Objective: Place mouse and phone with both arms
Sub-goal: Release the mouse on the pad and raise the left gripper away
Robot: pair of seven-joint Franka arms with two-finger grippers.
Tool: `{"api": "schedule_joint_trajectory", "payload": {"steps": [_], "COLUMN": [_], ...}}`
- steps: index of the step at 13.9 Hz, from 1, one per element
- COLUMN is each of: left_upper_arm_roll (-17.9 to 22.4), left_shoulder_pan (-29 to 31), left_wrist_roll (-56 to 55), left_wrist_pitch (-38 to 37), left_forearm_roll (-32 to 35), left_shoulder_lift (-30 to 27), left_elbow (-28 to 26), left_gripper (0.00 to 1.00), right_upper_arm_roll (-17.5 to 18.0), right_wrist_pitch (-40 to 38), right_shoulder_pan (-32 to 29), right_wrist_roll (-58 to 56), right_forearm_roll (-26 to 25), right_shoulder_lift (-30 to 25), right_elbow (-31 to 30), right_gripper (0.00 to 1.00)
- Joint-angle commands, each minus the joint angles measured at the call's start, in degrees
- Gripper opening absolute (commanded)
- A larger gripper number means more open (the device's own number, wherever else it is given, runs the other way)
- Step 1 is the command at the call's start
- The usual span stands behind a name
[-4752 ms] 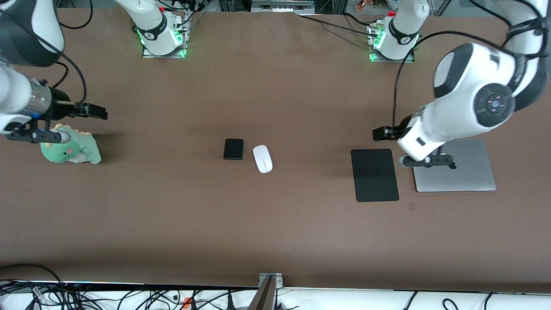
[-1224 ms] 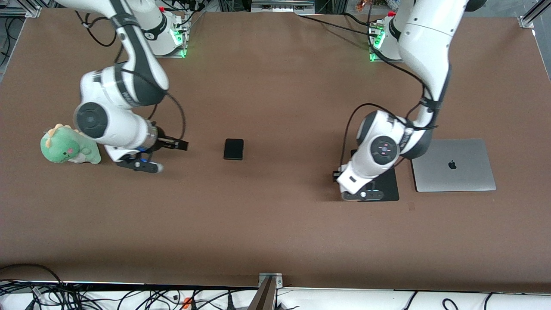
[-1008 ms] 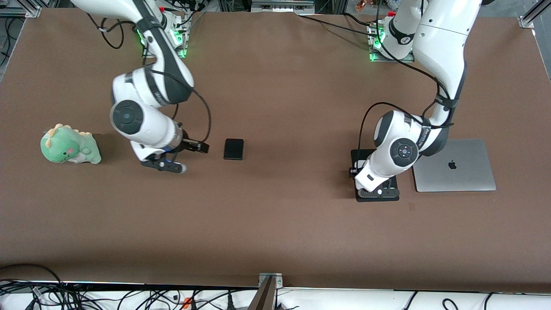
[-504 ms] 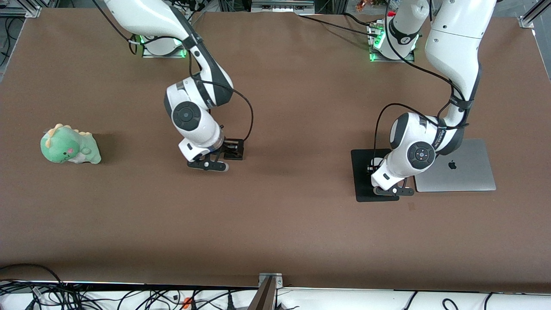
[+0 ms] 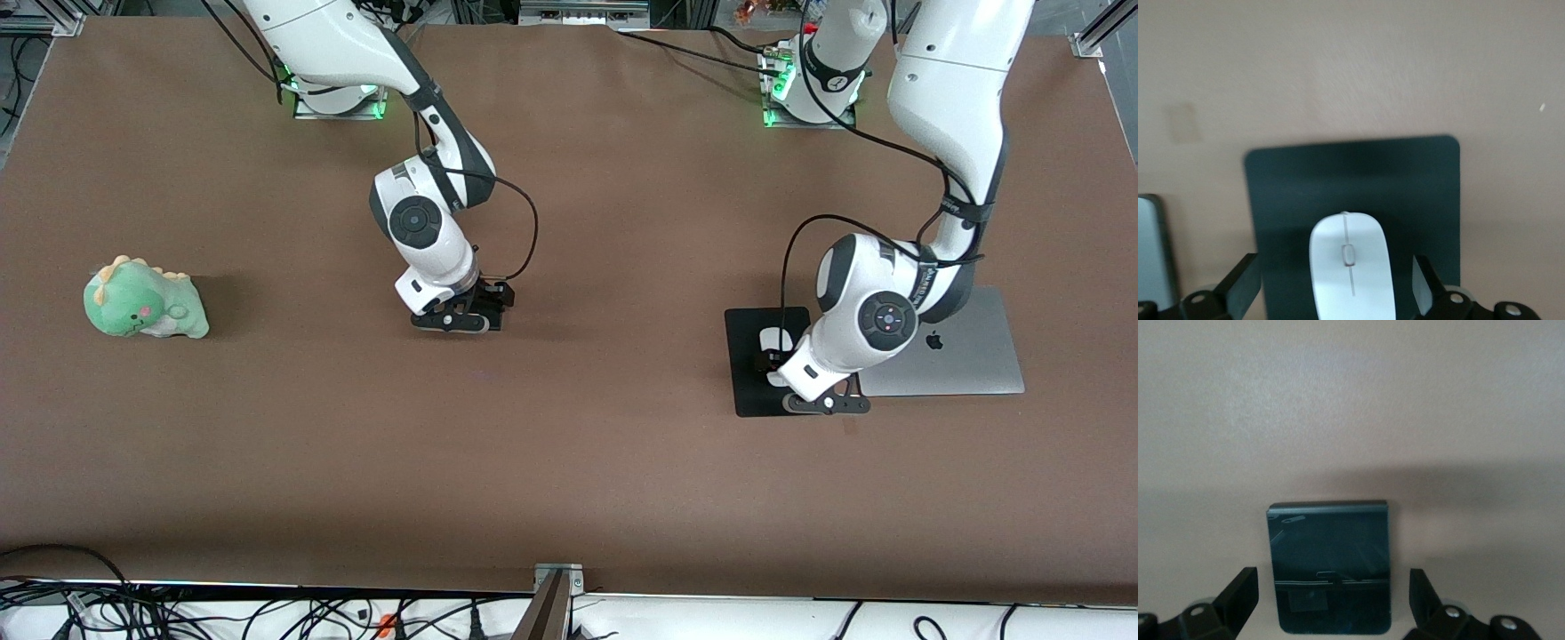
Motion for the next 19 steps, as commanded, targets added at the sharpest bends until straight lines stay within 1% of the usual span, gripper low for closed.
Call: {"api": "schedule_joint_trajectory", "payload": {"steps": [1, 3, 6, 8, 12, 13, 14, 15, 16, 17, 18, 19], "left_upper_arm_roll": [-0.55, -0.99, -0.99, -0.73, -0.81, -0.82, -0.9, -0.9, -0.82, -0.99, -1.08, -1.17], "left_shoulder_pan": [2.57, 4.77, 7.84, 8.38, 8.38, 8.38, 8.38, 8.38, 8.38, 8.29, 8.21, 8.03], "left_wrist_roll": [1.24, 4.83, 5.81, 5.91, 5.82, 5.9, 5.91, 6.08, 6.08, 6.08, 6.08, 5.56], "left_wrist_pitch": [-6.46, -11.04, -21.67, -28.78, -36.44, -38.29, -40.4, -41.64, -41.82, -41.82, -41.82, -41.82], "left_forearm_roll": [0.22, -0.13, -1.45, -1.54, -0.05, 0.91, 1.36, 2.23, 2.33, 2.41, 2.33, 2.15], "left_shoulder_lift": [-4.76, -10.72, -21.53, -26.99, -33.5, -34.04, -33.78, -33.61, -33.69, -33.52, -33.52, -33.34], "left_elbow": [2.63, 2.82, 2.82, 2.82, 3.17, 4.82, 7.71, 9.57, 10.19, 10.38, 10.2, 10.2], "left_gripper": [1.0, 1.0, 1.0, 1.0, 1.0, 1.0, 1.0, 1.0, 1.0, 1.0, 1.0, 1.0], "right_upper_arm_roll": [-1.08, -1.08, -1.87, -2.31, -2.49, -2.49, -2.49, -2.49, -2.49, -2.49, -2.49, -2.49], "right_wrist_pitch": [2.87, 2.96, 3.4, 3.66, 5.33, 6.21, 6.56, 6.57, 6.57, 6.39, 5.87, 5.08], "right_shoulder_pan": [2.19, 2.37, 2.37, 2.28, 2.37, 2.37, 2.37, 2.37, 2.28, 2.28, 2.28, 2.28], "right_wrist_roll": [1.81, 1.9, 1.81, 1.81, 1.81, 1.72, 1.72, 1.72, 1.64, 1.46, 1.37, 1.37], "right_forearm_roll": [0.08, -0.18, -0.71, -0.89, -0.98, -0.98, -0.98, -0.98, -0.98, -0.98, -0.98, -0.98], "right_shoulder_lift": [-0.66, -0.22, 0.4, 0.83, 1.97, 2.41, 3.11, 3.38, 3.38, 3.38, 3.3, 3.21], "right_elbow": [-2.53, -2.53, -2.53, -2.27, -1.65, -1.65, -1.13, -0.86, -0.78, -0.6, -0.42, -0.25], "right_gripper": [1.0, 1.0, 1.0, 1.0, 1.0, 0.99, 0.97, 0.9, 0.86, 0.75, 0.6, 0.52]}}
